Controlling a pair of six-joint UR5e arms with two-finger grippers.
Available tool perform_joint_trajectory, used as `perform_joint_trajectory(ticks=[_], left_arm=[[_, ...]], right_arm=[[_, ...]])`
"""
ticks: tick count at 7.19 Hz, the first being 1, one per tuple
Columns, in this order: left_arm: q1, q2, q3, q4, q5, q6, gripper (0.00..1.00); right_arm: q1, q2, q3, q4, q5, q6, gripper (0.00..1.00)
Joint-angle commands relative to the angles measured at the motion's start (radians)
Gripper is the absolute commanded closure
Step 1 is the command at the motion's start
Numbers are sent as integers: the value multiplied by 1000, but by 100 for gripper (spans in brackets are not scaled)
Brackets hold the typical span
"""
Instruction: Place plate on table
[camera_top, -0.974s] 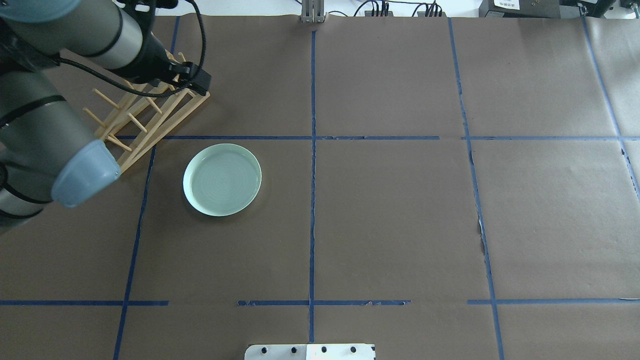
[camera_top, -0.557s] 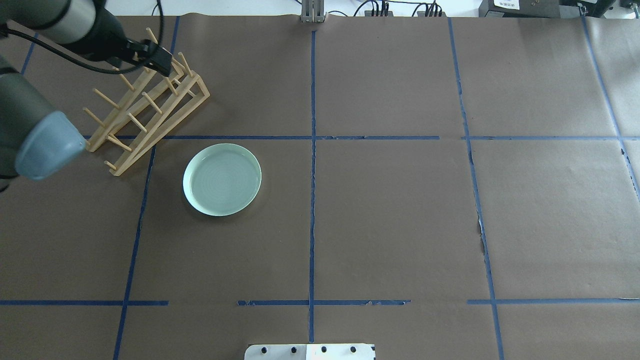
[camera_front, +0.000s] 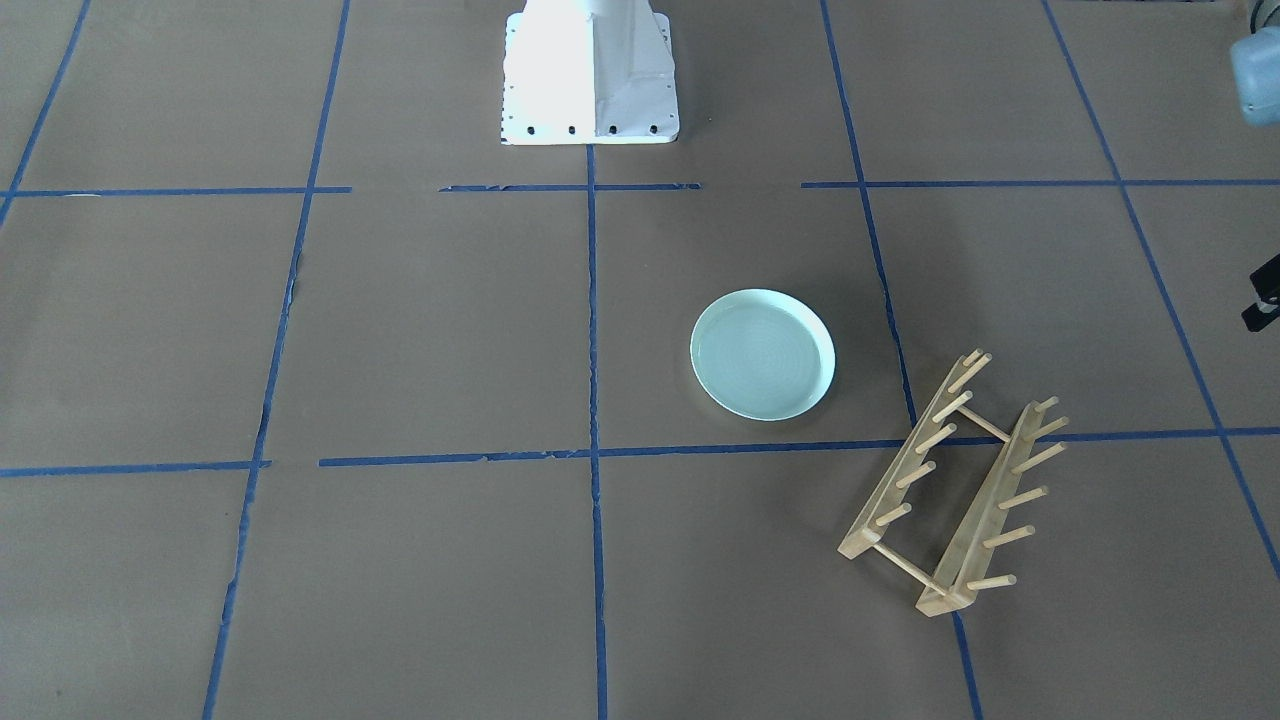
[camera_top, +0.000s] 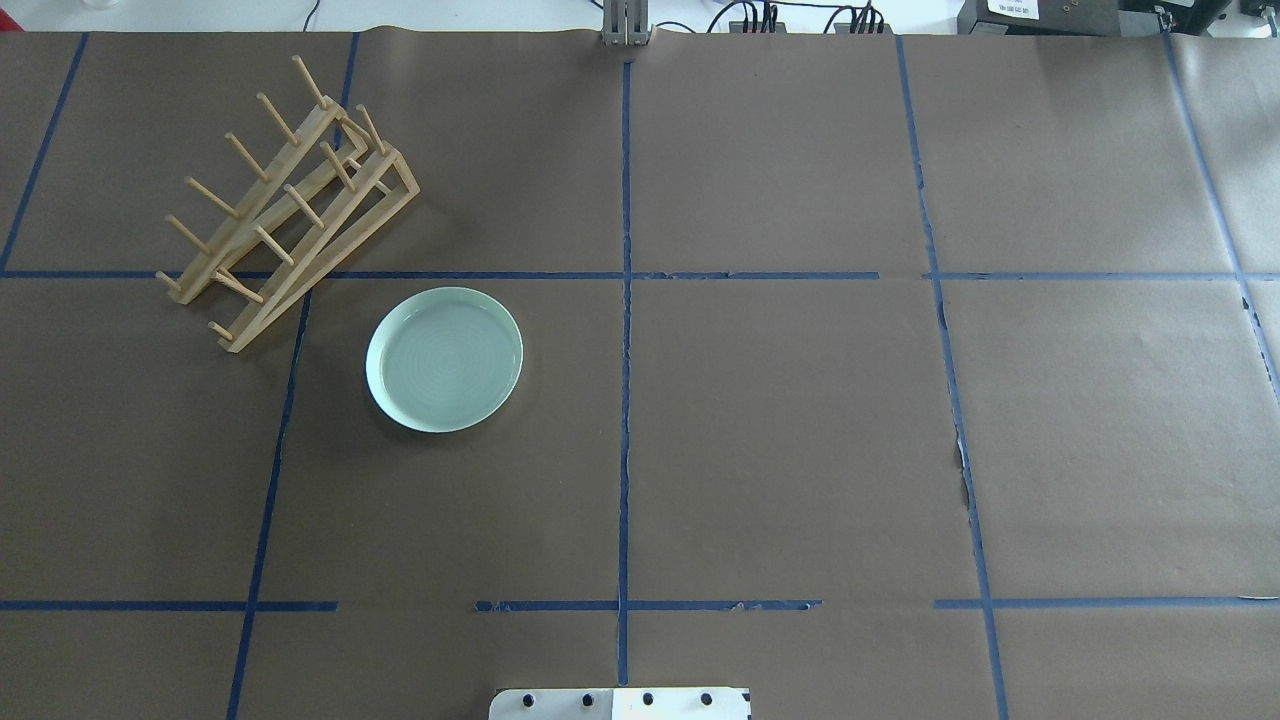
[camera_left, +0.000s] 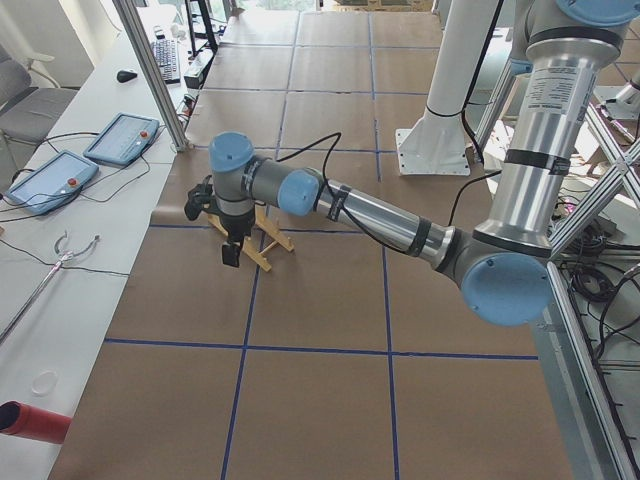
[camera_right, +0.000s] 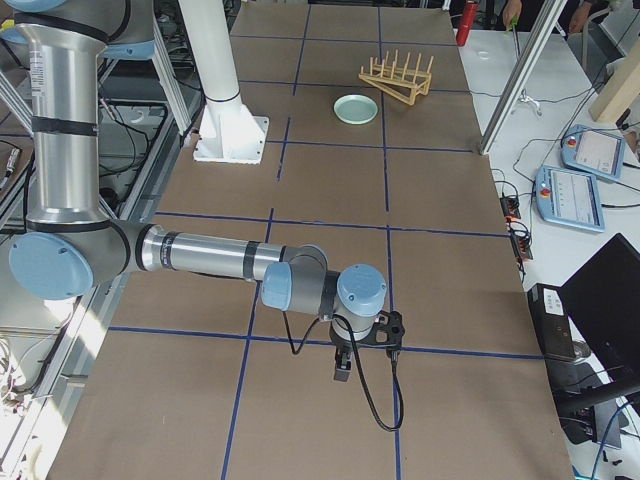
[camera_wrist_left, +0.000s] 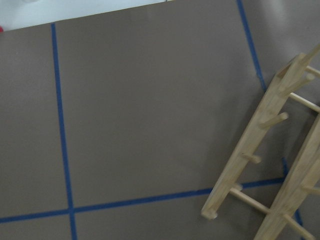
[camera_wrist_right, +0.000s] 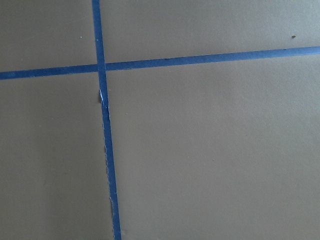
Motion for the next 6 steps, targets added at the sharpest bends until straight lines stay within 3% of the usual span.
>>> perform_joint_trajectory(ticks=[1,6], left_arm=[[-90,132,99,-9,-63,160,0],[-136,174,123,-5,-62,190,0]], right_arm=[[0,0,0,0,0,0,0],[0,0,0,0,0,0,0]])
